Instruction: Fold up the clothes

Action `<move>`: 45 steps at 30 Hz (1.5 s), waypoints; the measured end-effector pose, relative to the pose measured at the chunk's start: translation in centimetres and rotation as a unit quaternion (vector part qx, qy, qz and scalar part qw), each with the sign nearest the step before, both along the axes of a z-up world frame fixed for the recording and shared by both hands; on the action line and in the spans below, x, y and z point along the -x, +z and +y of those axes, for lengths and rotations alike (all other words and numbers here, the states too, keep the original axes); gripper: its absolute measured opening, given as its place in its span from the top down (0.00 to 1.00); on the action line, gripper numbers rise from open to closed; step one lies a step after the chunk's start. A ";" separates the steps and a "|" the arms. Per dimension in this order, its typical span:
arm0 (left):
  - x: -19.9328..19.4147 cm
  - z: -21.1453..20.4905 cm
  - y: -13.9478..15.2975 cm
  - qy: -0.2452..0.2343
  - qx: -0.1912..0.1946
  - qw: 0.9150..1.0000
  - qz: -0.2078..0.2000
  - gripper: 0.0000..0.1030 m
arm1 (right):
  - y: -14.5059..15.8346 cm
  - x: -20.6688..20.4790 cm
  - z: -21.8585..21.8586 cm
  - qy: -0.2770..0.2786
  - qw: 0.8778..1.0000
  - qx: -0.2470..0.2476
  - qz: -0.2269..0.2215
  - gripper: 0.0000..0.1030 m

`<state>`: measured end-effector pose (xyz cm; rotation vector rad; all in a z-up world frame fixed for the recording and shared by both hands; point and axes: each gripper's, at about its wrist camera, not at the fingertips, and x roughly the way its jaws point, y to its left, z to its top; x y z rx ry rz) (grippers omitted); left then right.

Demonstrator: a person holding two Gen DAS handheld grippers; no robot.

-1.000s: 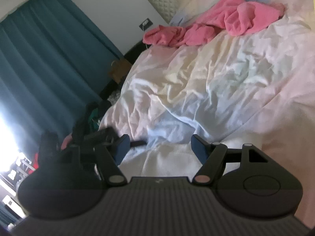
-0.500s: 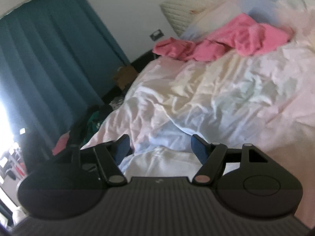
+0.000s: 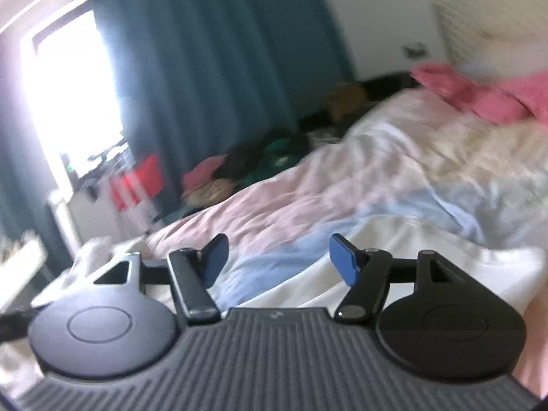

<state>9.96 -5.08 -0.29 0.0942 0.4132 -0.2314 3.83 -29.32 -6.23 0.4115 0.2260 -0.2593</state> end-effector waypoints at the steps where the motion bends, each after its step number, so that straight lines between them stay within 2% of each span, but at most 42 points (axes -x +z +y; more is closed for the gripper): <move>1: 1.1 1.2 0.0 0.014 0.004 1.000 -0.008 0.17 | 0.2 0.0 0.8 0.018 1.000 0.010 0.000 0.34; 3: 2.8 3.1 0.3 0.041 0.021 0.999 -0.009 0.17 | 0.7 0.3 1.8 0.048 0.999 0.012 -0.003 0.34; 5: 3.9 4.1 0.7 0.046 0.040 0.998 -0.020 0.15 | 1.1 0.7 2.7 0.071 0.997 0.016 -0.006 0.34; 7: 4.2 4.3 1.1 0.043 0.043 0.998 -0.019 0.15 | 1.4 0.8 3.6 0.094 0.995 0.025 -0.002 0.40; 8: 4.2 4.3 1.3 0.039 0.047 0.998 -0.019 0.15 | 1.3 0.7 4.1 0.106 0.994 0.031 0.002 0.47; 10: 4.2 4.5 1.6 0.036 0.051 0.998 -0.022 0.15 | 1.1 -0.1 4.7 0.132 0.990 0.037 0.016 0.50; 12: 4.2 5.1 1.7 0.045 0.062 0.997 -0.019 0.14 | 0.8 -2.2 5.0 0.166 0.985 0.005 0.040 0.50; 15: 4.3 6.7 1.7 0.062 0.086 0.994 -0.015 0.14 | 0.3 -7.0 5.6 0.212 0.972 -0.068 0.073 0.49; 17: 3.9 7.8 1.7 0.079 0.088 0.993 -0.016 0.14 | 0.0 -10.7 6.7 0.220 0.967 -0.096 0.085 0.48; 19: 3.2 8.9 1.5 0.089 0.096 0.991 -0.013 0.13 | -0.4 -15.3 8.4 0.233 0.962 -0.108 0.097 0.48; 21: 3.0 10.5 1.0 0.096 0.137 0.986 -0.027 0.13 | -0.8 -19.6 10.4 0.240 0.959 -0.108 0.102 0.48; 23: 2.8 11.8 0.3 0.102 0.170 0.979 -0.039 0.10 | -1.2 -24.0 12.1 0.231 0.960 -0.120 0.105 0.48; 28: 0.3 12.9 -1.8 0.113 0.184 0.976 -0.018 0.10 | -3.4 -33.7 14.9 0.202 0.959 -0.160 0.119 0.48; 32: -2.1 14.5 -3.7 0.124 0.208 0.970 0.002 0.10 | -5.7 -38.8 16.1 0.188 0.950 -0.219 0.121 0.48; 34: -3.1 15.4 -4.9 0.131 0.226 0.965 0.015 0.10 | -6.2 -40.4 16.7 0.186 0.949 -0.227 0.114 0.49; 35: -3.6 15.7 -5.5 0.136 0.233 0.963 0.023 0.10 | -6.2 -40.8 17.0 0.186 0.951 -0.218 0.113 0.57; 36: -3.9 15.9 -6.0 0.143 0.236 0.961 0.030 0.10 | -6.0 -41.0 17.5 0.182 0.956 -0.195 0.119 0.85; 37: -4.3 16.1 -6.5 0.149 0.239 0.959 0.039 0.11 | -5.8 -41.1 18.0 0.178 0.961 -0.172 0.125 0.92; 38: -4.5 16.2 -6.9 0.153 0.244 0.957 0.047 0.12 | -5.5 -41.0 18.4 0.175 0.965 -0.151 0.127 0.93; 40: -4.6 16.3 -7.1 0.156 0.250 0.954 0.052 0.12 | -4.2 -39.4 18.8 0.172 0.972 -0.119 0.105 0.95; 45: -3.2 16.3 -6.2 0.168 0.242 0.955 0.026 0.12 | 0.7 -32.1 19.1 0.156 0.987 -0.034 0.026 0.95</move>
